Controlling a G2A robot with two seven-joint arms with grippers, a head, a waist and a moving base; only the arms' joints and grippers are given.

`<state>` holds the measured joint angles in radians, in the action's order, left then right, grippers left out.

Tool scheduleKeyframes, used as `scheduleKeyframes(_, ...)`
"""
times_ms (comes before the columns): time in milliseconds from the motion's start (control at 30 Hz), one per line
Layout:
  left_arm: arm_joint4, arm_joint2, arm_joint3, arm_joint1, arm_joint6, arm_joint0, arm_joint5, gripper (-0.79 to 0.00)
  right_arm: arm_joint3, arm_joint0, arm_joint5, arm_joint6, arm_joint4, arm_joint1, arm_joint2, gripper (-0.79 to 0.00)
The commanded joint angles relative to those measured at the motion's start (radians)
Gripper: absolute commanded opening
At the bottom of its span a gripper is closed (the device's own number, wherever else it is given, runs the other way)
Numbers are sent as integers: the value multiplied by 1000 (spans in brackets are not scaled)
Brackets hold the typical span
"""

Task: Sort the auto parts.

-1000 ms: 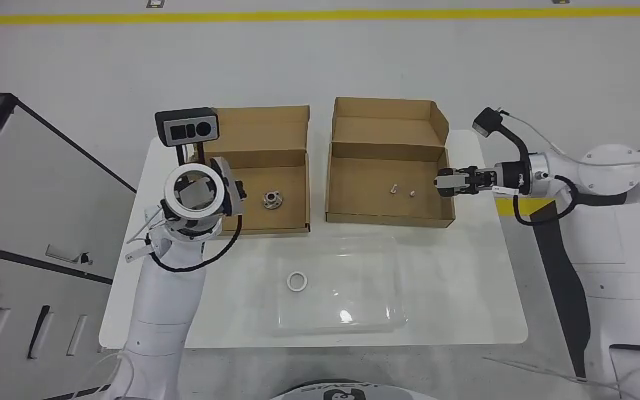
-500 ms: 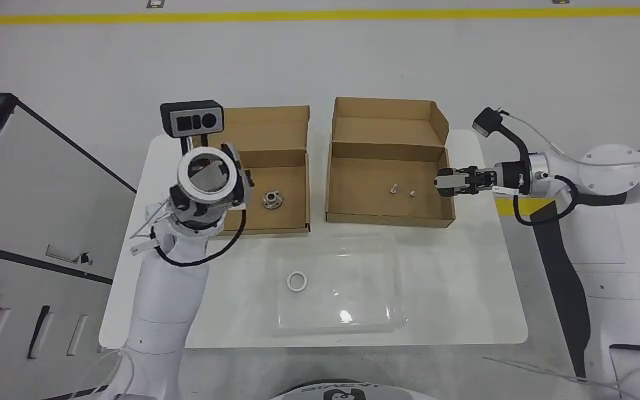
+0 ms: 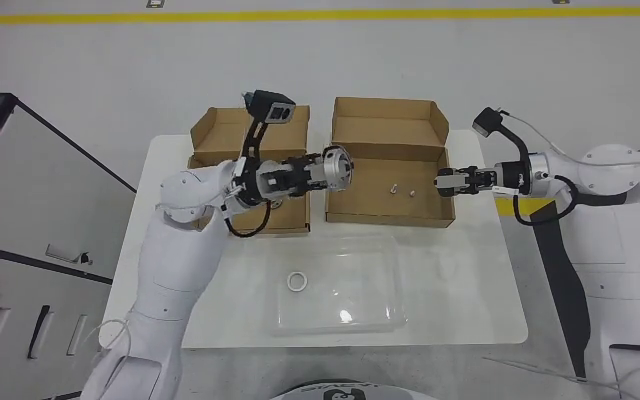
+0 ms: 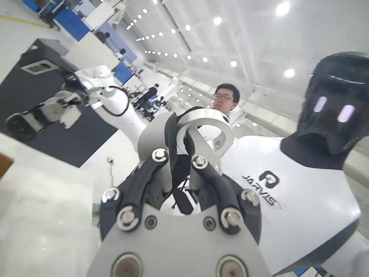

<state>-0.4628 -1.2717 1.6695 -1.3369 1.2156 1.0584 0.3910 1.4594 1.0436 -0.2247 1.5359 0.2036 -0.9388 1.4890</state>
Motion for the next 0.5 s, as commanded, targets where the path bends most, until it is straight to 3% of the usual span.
scheduleKeyframes(0,203,13,2,10,56,-34,6,-785,0,0,0,0,0,0,0,0)
scheduleKeyframes(233,395,85,-12,16,47,-82,-2,-785,0,0,0,0,0,0,0,0)
scheduleKeyframes(467,634,85,-59,37,76,-140,-20,-785,0,0,0,0,0,0,0,0)
